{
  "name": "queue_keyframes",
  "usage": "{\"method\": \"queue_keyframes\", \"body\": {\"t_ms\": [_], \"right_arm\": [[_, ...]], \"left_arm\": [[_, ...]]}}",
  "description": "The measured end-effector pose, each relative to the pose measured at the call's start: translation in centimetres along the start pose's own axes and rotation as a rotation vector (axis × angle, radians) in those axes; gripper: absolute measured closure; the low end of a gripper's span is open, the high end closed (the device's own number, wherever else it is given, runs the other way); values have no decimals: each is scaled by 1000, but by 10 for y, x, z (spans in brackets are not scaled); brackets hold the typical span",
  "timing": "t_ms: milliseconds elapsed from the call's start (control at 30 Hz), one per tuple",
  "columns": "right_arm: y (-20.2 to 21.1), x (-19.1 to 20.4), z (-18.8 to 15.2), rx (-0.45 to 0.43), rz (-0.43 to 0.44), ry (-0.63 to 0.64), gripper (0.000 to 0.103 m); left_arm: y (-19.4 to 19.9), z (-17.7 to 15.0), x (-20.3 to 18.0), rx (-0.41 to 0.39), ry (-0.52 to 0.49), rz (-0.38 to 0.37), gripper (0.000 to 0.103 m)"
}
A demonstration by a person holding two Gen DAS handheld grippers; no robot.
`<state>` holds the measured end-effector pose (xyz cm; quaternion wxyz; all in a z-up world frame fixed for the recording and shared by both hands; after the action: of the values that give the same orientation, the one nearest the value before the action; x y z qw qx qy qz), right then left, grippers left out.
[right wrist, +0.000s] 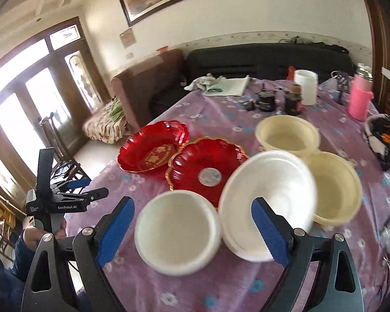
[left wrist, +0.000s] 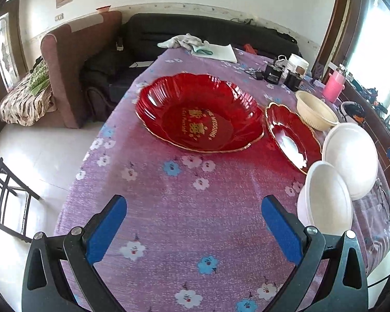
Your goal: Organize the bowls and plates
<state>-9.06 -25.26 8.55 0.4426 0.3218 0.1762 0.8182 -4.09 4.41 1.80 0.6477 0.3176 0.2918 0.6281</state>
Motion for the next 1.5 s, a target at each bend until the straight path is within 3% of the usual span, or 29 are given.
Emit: {"method": "queue_keyframes", "body": {"t_ms": [67,267,400,467,600,733,933,1100,1167,1300,1500], "right_arm": [[-12,8,7,18,21,8,9],[-39,32,26,73,68,35,24],[-61,44,38,111,89,55,39],[-70,47,43,126,94,55,42],[-91,50,54,152,82,59,60],[-106,48,67,155,60,50,60],[-122,26,88,123,-52,-5,60],[-145,5,95,187,-30,-89,60],[-158,1,96,222,-4,-108,60],[-185,-7,98,266,5,-127,67],[-223,-24,103,307,-35,-112,67]], "left_arm": [[3,4,7,-11,2,12,0],[7,14,25,-23,26,21,0],[10,21,35,-33,41,27,0],[10,23,38,-37,45,31,0],[6,31,44,-37,57,39,0],[-4,41,52,-27,76,43,0],[-14,57,49,-34,48,61,0],[-39,72,51,4,38,85,0],[-50,77,54,18,43,95,4],[-73,86,58,67,75,80,31],[-99,92,61,112,104,67,33]]}}
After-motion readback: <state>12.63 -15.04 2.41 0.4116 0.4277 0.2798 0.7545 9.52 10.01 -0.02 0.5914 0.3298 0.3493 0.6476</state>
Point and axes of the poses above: each gripper's, at about its wrist camera, not at the fingertips, and y roughly against the way its jaws point, x to its left, z to its top, the point moved 7 cm from there along -y, roughly the way its jaws point, and after that the axes turned 10 degrees about z, right-handed, at the moved point
